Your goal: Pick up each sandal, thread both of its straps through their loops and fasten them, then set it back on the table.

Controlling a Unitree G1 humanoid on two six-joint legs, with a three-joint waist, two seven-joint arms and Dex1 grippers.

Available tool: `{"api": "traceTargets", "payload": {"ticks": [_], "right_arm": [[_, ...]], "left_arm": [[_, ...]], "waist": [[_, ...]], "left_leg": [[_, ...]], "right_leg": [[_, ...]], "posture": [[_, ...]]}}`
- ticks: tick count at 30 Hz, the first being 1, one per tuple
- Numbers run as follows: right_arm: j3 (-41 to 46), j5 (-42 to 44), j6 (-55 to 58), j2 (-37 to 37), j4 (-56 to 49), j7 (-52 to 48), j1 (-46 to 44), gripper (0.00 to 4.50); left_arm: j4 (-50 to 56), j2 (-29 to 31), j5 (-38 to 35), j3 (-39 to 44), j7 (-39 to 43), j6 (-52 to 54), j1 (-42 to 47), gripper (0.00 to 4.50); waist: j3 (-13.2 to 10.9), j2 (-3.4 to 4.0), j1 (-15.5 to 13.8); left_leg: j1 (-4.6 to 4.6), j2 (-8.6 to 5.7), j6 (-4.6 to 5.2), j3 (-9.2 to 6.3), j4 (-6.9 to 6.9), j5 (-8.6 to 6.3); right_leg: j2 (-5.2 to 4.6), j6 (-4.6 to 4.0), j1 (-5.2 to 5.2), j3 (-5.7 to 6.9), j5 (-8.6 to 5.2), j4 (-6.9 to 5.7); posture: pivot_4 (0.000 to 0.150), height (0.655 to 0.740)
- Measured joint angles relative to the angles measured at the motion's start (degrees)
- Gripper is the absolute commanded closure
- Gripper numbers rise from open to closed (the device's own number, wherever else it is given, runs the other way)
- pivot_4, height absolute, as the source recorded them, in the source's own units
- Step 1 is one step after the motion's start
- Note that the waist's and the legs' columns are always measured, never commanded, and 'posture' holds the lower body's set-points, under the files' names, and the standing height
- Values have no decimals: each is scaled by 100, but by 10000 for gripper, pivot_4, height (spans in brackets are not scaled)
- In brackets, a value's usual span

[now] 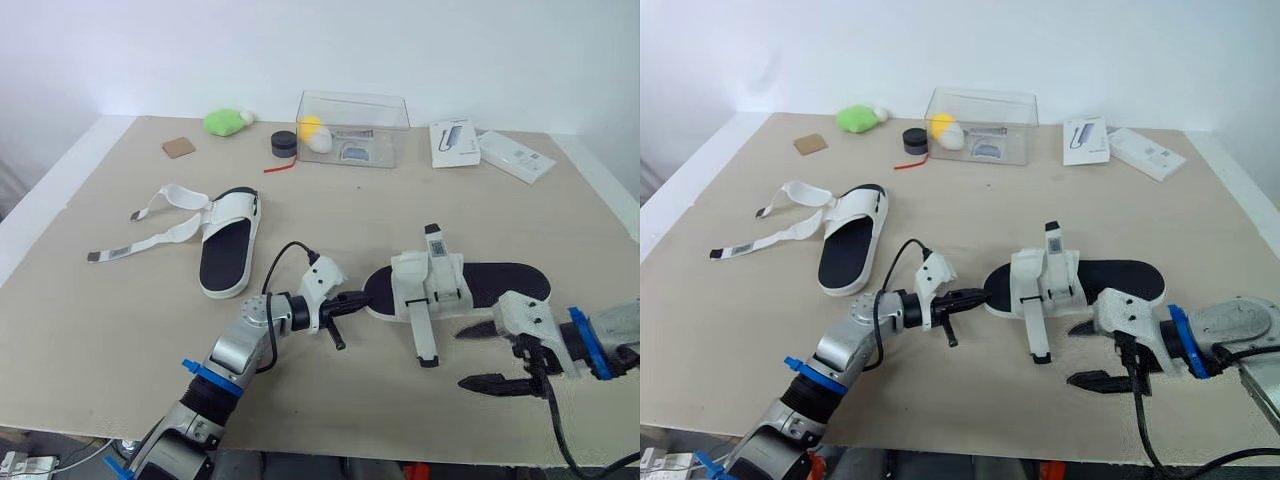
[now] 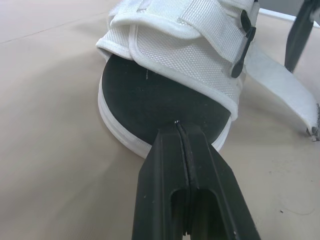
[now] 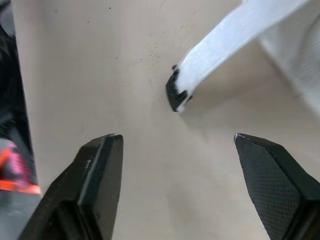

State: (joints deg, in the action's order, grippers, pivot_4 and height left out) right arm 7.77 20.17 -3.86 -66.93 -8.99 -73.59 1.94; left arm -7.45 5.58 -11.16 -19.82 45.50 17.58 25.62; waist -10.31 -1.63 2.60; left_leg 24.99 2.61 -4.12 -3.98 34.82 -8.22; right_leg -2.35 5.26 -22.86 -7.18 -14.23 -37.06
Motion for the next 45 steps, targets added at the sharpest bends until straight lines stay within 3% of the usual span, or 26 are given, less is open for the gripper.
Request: {"api": "traceTargets", "payload": {"ticks": [1,2,4,7,10,12,15,18,19,20,21,25,26,27,28,31,32,34,35,38,39,42,45], "right_arm": [[-36,-500,-1903,239,755,-93,-238,647],[-40,-582,-2300,295,922,-130,-306,647],[-112,-846,-4898,684,1854,-386,-785,647],[-267,-1055,-6191,815,2333,-334,-1125,647],[-643,-1639,-8425,1086,3368,11,-1887,647],[-756,-1834,-8652,1127,3528,128,-2036,647],[-788,-2110,-8766,1141,3671,319,-2140,647],[-875,-2471,-8797,1173,3792,640,-2256,8451],[-882,-2491,-8797,1182,3792,660,-2262,8451],[-907,-2538,-8798,1210,3792,715,-2266,14472],[-924,-2595,-8798,1230,3792,772,-2266,16001],[-1063,-3199,-8802,1388,3780,1386,-2319,34160],[-1138,-3305,-8803,1407,3771,1520,-2332,37585],[-1160,-3339,-8804,1406,3770,1569,-2338,37585],[-1218,-3405,-8805,1406,3754,1673,-2353,44835],[-1462,-3445,-8810,1289,3719,1953,-2413,44835],[-1970,-3066,-8401,849,3278,2158,-2311,44835],[-2099,-2896,-8230,734,3096,2175,-2286,44835],[-2477,-1866,-7009,300,2178,2134,-1917,44835],[-2621,-1035,-6041,29,1485,2097,-1749,44835],[-2682,117,-4500,-529,522,1933,-1423,44835],[-2646,682,-3738,-642,112,1898,-1401,44835],[-2532,1809,-1864,-641,-385,1953,-1542,44835]], "left_arm": [[-1,-4,0,-13,1,2,-16,45000],[0,-5,0,-13,1,1,-16,45000],[9,-3,0,-15,2,1,-29,45000],[7,-3,0,-13,-4,7,-43,45000],[9,0,0,-15,-5,25,-74,45000],[7,-4,0,-16,-5,26,-76,45000],[3,-11,0,-20,-5,27,-75,45000],[-5,-16,0,-20,-5,27,-71,45000],[-6,-16,0,-20,-5,27,-72,45000],[-6,-18,0,-20,-5,27,-71,45000],[-6,-20,0,-20,-5,27,-71,45000],[-10,-19,1,-20,-6,27,-71,45000],[-10,-18,1,-20,-6,26,-71,45000],[-10,-17,1,-20,-5,26,-71,45000],[-11,-14,1,-20,-5,26,-68,45000],[-20,-8,1,-20,-3,23,-64,45000],[-34,-3,1,-21,4,20,-51,45000],[-36,1,1,-19,4,16,-49,45000],[-57,5,1,-32,8,12,-23,45000],[-69,18,2,-35,11,6,-4,45000],[-102,7,2,-48,7,-11,-2,45000],[-103,7,2,-46,5,-20,6,45000],[-118,-7,4,-52,3,-27,14,45000]], "waist": [[1,7,4],[1,7,4],[-2,3,13],[-2,8,18],[-2,7,18],[-2,7,15],[-2,7,12],[-2,7,13],[-1,7,13],[-1,7,12],[-1,7,12],[-1,7,12],[-1,7,12],[-1,7,12],[-1,7,13],[-1,8,12],[0,13,7],[0,8,11],[0,21,-1],[1,19,0],[1,19,-2],[1,9,-1],[0,9,4]], "left_leg": [[0,-7,-1,1,4,0],[0,-7,-1,2,4,0],[-14,-3,-2,2,2,1],[-48,-5,-2,2,-8,1],[-74,-6,-2,2,-15,1],[-80,-7,-1,1,-15,1],[-81,-9,-1,1,-15,1],[-87,-9,-1,1,-15,1],[-88,-9,-1,1,-15,1],[-89,-9,-1,1,-15,1],[-89,-9,-1,1,-15,1],[-91,-10,-1,1,-15,2],[-91,-10,-1,1,-15,2],[-91,-11,-1,1,-15,1],[-92,-10,0,1,-15,2],[-92,-11,0,1,-15,2],[-92,-13,0,1,-18,2],[-93,-12,0,1,-20,2],[-89,-15,3,1,-22,3],[-88,-17,3,1,-22,3],[-88,-18,3,0,-22,3],[-85,-14,2,0,-22,2],[-83,-13,1,0,-22,1]], "right_leg": [[-8,0,5,0,0,1],[-9,0,6,0,0,2],[-4,4,23,-1,2,5],[-6,-2,57,-3,-4,4],[-7,-11,83,-7,-8,4],[-8,-15,92,-7,-10,5],[-11,-17,96,-9,-11,5],[-11,-19,100,-10,-11,5],[-11,-19,100,-10,-11,5],[-11,-20,101,-10,-11,5],[-11,-20,102,-10,-11,5],[-12,-22,104,-11,-11,4],[-12,-22,104,-12,-11,5],[-13,-22,104,-12,-11,5],[-13,-22,104,-12,-11,5],[-13,-23,104,-12,-11,5],[-16,-23,103,-12,-13,4],[-14,-25,104,-13,-15,4],[-20,-24,102,-14,-18,3],[-21,-24,103,-13,-18,3],[-23,-22,104,-13,-20,3],[-22,-21,101,-7,-22,3],[-21,-21,95,-6,-22,3]], "posture": [[1500,7400],[1500,7400],[1500,7400],[1500,7400],[1500,7400],[1500,7400],[1500,7400],[1500,7400],[1500,7400],[1500,7400],[1500,7400],[1500,7400],[1500,7400],[1500,7400],[1500,7400],[1500,7400],[1500,7400],[1500,7400],[1500,7400],[1500,7400],[1500,7400],[1500,7400],[1500,7400]]}}
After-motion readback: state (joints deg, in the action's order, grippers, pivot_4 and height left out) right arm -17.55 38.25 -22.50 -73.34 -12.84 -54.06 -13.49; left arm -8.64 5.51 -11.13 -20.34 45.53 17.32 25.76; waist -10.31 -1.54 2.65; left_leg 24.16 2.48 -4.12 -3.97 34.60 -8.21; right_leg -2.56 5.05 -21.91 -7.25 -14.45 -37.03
